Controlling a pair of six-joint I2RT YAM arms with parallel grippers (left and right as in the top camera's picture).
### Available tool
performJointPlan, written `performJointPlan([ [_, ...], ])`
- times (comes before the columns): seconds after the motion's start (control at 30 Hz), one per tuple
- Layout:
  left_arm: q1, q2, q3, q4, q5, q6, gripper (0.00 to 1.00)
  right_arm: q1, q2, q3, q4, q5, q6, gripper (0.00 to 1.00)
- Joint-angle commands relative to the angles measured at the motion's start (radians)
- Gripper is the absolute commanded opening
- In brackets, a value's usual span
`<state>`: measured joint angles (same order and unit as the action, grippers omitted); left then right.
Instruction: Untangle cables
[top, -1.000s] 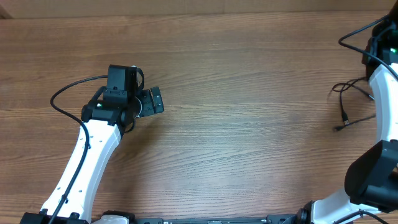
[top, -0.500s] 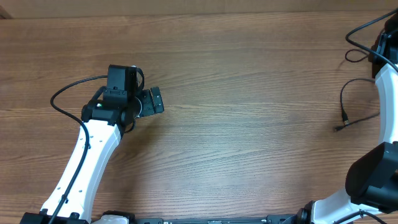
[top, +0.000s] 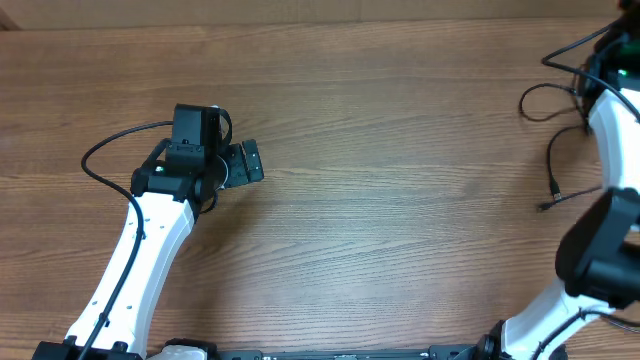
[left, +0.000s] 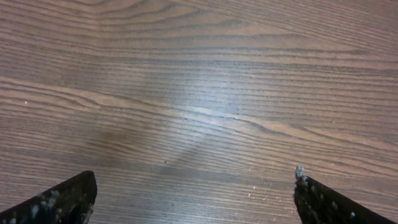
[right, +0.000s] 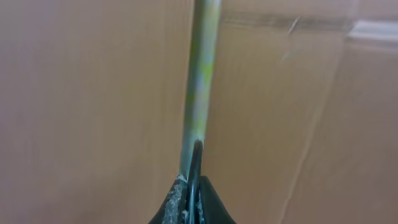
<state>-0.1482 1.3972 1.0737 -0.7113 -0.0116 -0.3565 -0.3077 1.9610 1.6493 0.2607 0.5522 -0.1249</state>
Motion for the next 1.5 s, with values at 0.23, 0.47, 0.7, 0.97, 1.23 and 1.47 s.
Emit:
performJointPlan([
  [0.23,0.004,0.004,0.008,0.001,0.004,0.020,1.00,-0.002,0.134,0.021,-0.134,-0.043,0.108,0.04],
  [0.47,0.004,0.004,0.008,0.001,0.004,0.020,1.00,-0.014,0.239,0.021,-0.261,-0.172,0.111,0.04],
  [0.7,0.004,0.004,0.008,0.001,0.004,0.020,1.00,-0.029,0.295,0.020,-0.345,-0.299,0.156,0.07],
  [0.97,0.004,0.004,0.008,0.001,0.004,0.020,1.00,-0.029,0.295,0.020,-0.409,-0.468,0.156,1.00],
  [1.23,0.004,0.004,0.008,0.001,0.004,0.020,1.00,-0.029,0.252,0.020,-0.477,-0.468,0.156,1.00],
  [1.47,0.004,0.004,0.008,0.001,0.004,0.020,1.00,-0.024,0.061,0.020,-0.524,-0.468,0.156,1.00],
])
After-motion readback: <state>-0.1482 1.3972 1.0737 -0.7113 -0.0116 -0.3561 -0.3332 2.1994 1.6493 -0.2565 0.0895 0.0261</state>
